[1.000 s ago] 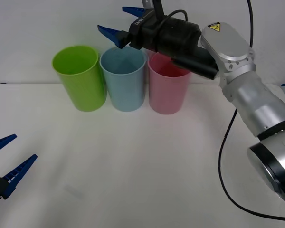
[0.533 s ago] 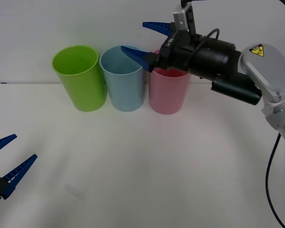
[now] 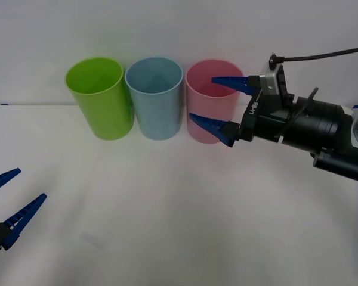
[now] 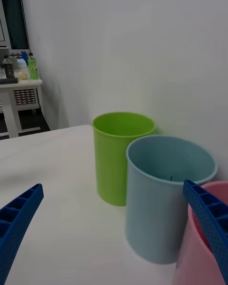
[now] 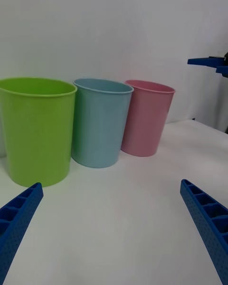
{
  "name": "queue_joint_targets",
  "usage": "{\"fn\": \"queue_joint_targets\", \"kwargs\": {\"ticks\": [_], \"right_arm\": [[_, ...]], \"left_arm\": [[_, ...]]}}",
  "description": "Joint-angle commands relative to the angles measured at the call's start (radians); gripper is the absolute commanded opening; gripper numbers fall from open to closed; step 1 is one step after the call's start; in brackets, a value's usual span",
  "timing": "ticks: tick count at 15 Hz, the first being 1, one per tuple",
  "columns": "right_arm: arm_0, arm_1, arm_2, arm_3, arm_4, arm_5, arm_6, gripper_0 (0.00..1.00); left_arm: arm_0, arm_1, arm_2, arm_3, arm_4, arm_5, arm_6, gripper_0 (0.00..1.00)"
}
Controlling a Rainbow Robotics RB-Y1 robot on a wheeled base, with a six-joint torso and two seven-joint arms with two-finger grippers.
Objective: Grasp the object on the table and drop it into the matching bin: aluminum can to the light blue bin, PET bottle to the pink bin.
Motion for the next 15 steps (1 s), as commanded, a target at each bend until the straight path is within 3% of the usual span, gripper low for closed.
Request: {"fn": "queue_joint_targets", "kwargs": {"ticks": [1, 5, 10, 15], "right_arm": [[0.121, 0.025, -0.081, -0.01, -0.001, -0.069, 0.006, 1.0], [0.284, 0.074, -0.171, -0.013, -0.009, -0.098, 0.038, 1.0], [0.465, 0.169, -0.286, -0.016, -0.007, -0.132, 0.26, 1.0], [0.603, 0.203, -0.357, -0.016, -0.009, -0.147, 0.369, 1.0]], "left_arm": [[0.0, 0.0, 0.0, 0.0, 0.0, 0.0, 0.0, 1.0], [0.0, 0.0, 0.0, 0.0, 0.0, 0.0, 0.0, 1.0], [0.0, 0.0, 0.0, 0.0, 0.0, 0.0, 0.0, 1.0], [0.0, 0.0, 0.0, 0.0, 0.0, 0.0, 0.0, 1.0]]}}
